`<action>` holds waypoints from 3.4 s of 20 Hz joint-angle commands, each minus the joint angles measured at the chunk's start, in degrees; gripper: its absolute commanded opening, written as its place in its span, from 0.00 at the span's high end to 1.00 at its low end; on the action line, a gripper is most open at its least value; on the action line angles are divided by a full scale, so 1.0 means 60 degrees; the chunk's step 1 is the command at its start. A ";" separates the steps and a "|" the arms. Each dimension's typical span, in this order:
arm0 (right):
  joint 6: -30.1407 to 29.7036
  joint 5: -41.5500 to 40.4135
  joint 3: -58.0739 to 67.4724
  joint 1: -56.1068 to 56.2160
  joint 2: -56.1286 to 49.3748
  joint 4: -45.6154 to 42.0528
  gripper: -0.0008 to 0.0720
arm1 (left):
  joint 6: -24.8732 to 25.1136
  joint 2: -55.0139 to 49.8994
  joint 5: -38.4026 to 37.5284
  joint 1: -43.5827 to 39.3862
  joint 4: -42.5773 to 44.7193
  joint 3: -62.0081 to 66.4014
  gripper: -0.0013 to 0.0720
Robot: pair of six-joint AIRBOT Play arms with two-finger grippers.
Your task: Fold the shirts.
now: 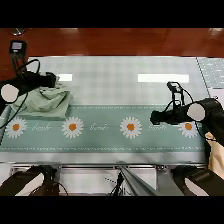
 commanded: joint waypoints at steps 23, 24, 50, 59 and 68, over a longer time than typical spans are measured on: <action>0.0412 -0.0084 0.0007 -0.0004 0.0007 -0.0047 0.13 | 0.0095 -0.5213 -0.5727 0.1741 0.0299 0.3989 0.94; 0.0415 -0.0084 0.0007 -0.0004 0.0004 -0.0040 0.13 | 0.0026 -0.4914 -0.5581 0.1716 0.0153 0.4215 0.94; 0.2197 -0.0095 0.0011 0.0401 0.0007 -0.2470 0.13 | 0.1974 0.2397 -0.1395 -0.6120 -0.7311 0.0907 0.93; 0.2266 -0.0237 0.0011 0.0401 0.0007 -0.2175 0.13 | 0.1035 0.2142 -0.1534 -0.5989 -0.7238 -0.2772 0.64; 0.0033 0.0339 0.0087 -0.5479 0.0710 -0.0594 0.13 | 0.0780 0.2120 -0.5056 -0.0047 -0.4714 -0.0390 0.03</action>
